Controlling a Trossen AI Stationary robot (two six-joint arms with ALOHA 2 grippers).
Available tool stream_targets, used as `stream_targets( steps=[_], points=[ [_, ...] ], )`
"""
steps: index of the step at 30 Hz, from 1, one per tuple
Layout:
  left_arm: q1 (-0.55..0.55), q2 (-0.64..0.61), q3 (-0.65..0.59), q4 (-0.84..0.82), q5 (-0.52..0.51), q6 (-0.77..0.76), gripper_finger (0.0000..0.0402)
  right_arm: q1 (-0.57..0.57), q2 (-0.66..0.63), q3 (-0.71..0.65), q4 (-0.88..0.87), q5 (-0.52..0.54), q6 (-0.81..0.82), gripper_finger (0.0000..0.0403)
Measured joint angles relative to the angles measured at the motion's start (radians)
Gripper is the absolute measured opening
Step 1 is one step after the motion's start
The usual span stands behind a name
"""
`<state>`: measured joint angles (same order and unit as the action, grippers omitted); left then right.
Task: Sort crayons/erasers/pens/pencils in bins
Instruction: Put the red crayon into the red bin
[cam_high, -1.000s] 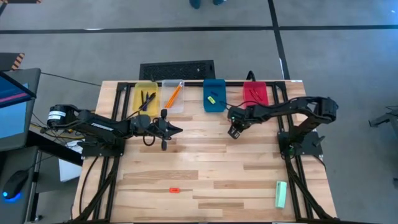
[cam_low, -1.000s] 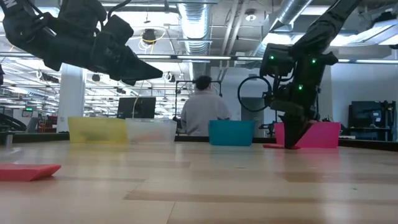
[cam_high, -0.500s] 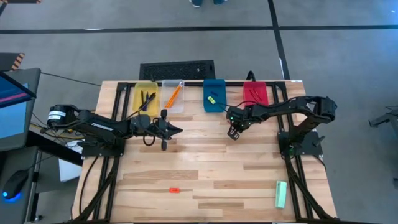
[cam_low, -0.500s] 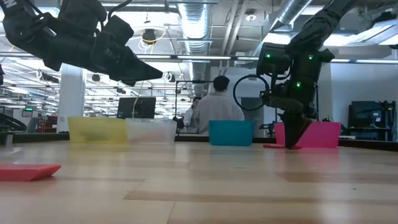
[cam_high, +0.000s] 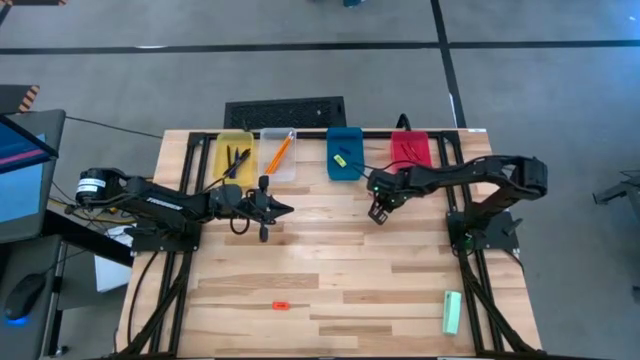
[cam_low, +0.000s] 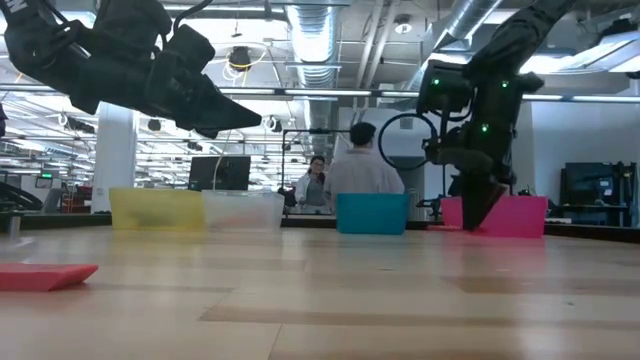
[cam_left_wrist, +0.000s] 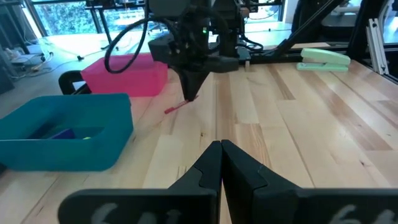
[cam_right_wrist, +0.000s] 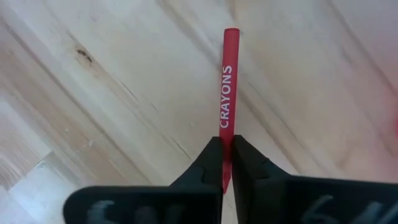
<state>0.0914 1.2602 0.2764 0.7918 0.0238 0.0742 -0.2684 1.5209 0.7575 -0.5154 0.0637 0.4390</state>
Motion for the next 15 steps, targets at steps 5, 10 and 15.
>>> stream_targets(
  steps=[5, 10, 15],
  points=[
    [0.000, 0.000, 0.000, 0.000, 0.000, 0.000, 0.0000, 0.000, -0.063, 0.000, -0.012, 0.004, 0.013, 0.0021],
    [0.000, 0.000, 0.000, 0.000, 0.000, -0.001, 0.0000, -0.002, -0.172, 0.001, -0.082, 0.035, 0.034, 0.0025],
    [0.000, 0.000, 0.000, 0.000, 0.000, -0.003, 0.0000, -0.049, -0.312, 0.001, -0.231, 0.107, 0.073, 0.0023]
  ],
)
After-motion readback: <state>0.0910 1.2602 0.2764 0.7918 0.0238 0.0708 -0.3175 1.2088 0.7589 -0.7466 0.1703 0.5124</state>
